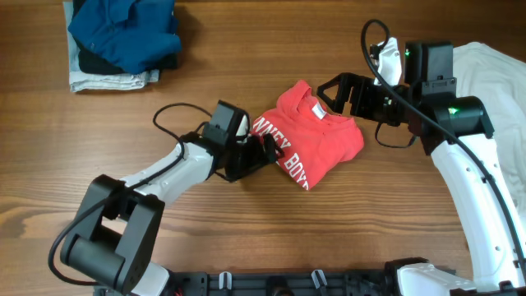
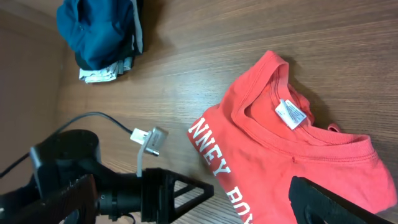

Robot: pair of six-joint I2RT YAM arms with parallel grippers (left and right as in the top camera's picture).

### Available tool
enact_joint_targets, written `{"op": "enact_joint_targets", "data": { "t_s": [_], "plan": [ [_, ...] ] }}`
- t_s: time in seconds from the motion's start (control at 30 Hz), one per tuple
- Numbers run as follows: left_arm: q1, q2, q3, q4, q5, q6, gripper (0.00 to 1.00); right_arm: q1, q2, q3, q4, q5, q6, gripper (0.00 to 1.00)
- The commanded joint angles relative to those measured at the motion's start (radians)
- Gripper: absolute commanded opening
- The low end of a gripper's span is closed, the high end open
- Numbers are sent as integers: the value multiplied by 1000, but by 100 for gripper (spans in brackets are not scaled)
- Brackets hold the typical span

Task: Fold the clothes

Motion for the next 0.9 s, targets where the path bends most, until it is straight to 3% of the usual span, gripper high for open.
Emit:
{"op": "enact_joint_targets", "data": {
  "t_s": [0.0, 0.3, 0.43, 0.47, 0.5, 0.53, 0.6, 0.77, 0.87],
  "plan": [
    [-5, 18, -50, 103, 27, -29, 100, -3, -8, -6, 7, -2, 4, 99],
    [-32, 226, -50, 360, 50, -202, 98, -3, -8, -6, 2, -2, 3, 99],
    [-32, 266, -50, 473, -8, -242, 80, -3, -8, -6, -2, -2, 4, 99],
    [-32, 274, -50, 511, -35, -242, 67, -3, -8, -6, -9, -2, 3, 99],
    [-32, 275, -50, 533, -101, -242, 46, -3, -8, -6, -16, -2, 0, 99],
    [-32, 275, -50, 544, -141, -242, 37, -3, -8, -6, -19, -2, -5, 99],
    [-32, 275, -50, 566, -235, -233, 33, -3, -8, -6, -26, -2, -21, 99],
    [-28, 275, -30, 679, -380, -14, 7, -3, -8, -6, -61, -2, -22, 99],
    [-12, 275, 36, 689, -525, 102, 4, -3, -8, -6, -83, -2, -26, 97]
  ]
}}
